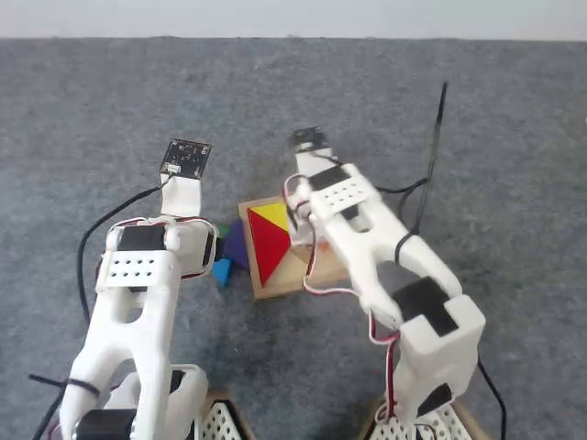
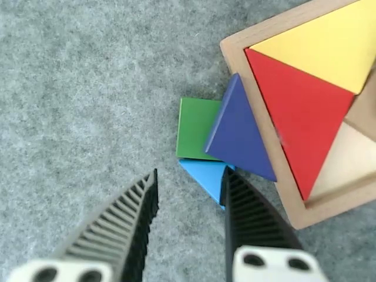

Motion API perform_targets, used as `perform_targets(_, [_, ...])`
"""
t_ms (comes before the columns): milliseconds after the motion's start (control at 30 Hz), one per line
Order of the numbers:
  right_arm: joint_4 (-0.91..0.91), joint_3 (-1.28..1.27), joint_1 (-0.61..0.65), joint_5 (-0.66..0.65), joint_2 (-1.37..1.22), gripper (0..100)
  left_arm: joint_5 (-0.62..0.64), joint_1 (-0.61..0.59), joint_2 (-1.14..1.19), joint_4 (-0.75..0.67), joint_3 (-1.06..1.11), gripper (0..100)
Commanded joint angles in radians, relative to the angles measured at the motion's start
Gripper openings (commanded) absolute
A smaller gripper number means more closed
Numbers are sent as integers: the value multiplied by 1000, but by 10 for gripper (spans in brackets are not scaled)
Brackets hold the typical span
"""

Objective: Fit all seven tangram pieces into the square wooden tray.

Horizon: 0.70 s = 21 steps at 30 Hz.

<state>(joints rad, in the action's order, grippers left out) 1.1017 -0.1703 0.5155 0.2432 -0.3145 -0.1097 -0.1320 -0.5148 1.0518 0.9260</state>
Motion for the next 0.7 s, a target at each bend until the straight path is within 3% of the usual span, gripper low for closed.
perform_targets(0, [1,44,-64,-38,4,241,-6,-2,-6,-15,-10,166])
perform_targets(300, [36,69,-88,-43,28,241,-6,0,-6,-15,-8,166])
perform_targets(667, [-38,-170,111,-37,254,241,-6,-2,-6,-15,-10,166])
